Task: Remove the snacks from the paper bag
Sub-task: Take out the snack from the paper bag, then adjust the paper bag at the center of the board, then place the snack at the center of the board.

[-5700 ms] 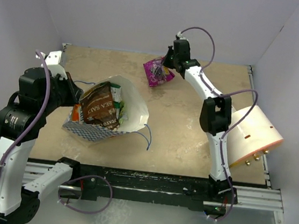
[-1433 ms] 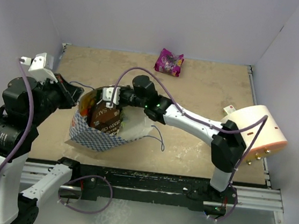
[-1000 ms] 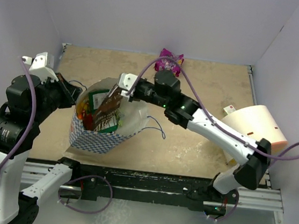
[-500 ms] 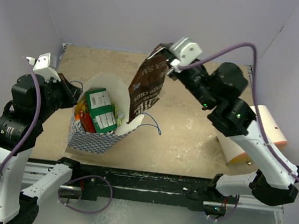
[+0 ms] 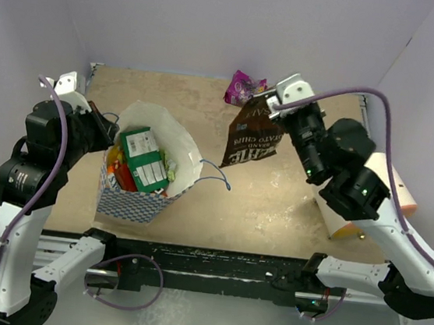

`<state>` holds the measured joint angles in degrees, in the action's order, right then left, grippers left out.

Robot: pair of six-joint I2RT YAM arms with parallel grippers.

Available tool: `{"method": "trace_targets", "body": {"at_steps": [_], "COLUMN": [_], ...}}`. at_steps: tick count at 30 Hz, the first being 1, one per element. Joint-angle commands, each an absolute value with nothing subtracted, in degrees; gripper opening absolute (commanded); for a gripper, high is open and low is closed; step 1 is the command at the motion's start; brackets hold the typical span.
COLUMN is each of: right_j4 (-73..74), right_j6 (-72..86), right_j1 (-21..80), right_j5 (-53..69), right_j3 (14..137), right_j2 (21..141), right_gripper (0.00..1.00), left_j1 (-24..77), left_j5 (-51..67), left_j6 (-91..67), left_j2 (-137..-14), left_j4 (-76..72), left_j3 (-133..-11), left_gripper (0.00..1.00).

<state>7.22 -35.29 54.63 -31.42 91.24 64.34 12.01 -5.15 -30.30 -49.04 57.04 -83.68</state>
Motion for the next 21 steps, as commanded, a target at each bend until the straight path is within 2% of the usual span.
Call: {"method": "trace_targets", "body": {"at_steps": [1,7,12,15,21], "right_j4": [6.56,15.63,25.76,27.75,20.88], "right_j6": [-29.78,-17.72,-9.53,-7.93,-12.66], "right_j1": [54.45,54.49,53.4,49.46,37.09], "right_j5": [-36.58,-34.18,-35.59,-32.78,-26.51], "right_j3": [83.06,74.59,75.28,75.35,76.33], "right_j2": [62.42,64.17,70.13,72.92,80.78], "right_gripper": [0.0,0.0,0.0,0.0,0.0], "left_j1": [12.04,12.04,12.04,12.04,12.04], "left_j5": [-6.59,-8.33,-10.44,-11.99,-17.57], "left_j6": [-28.54,-26.71,-25.64,-23.7,-21.09], "left_j2": [-48.66,-47.69,-47.95,-48.65,-50.05], "left_j4": [54.58,54.55,54.06,54.03,51.55], "left_j3": [-86.06,-86.04,-86.9,-87.68,-87.38], "left_gripper": [0.0,0.0,0.0,0.0,0.0]}}
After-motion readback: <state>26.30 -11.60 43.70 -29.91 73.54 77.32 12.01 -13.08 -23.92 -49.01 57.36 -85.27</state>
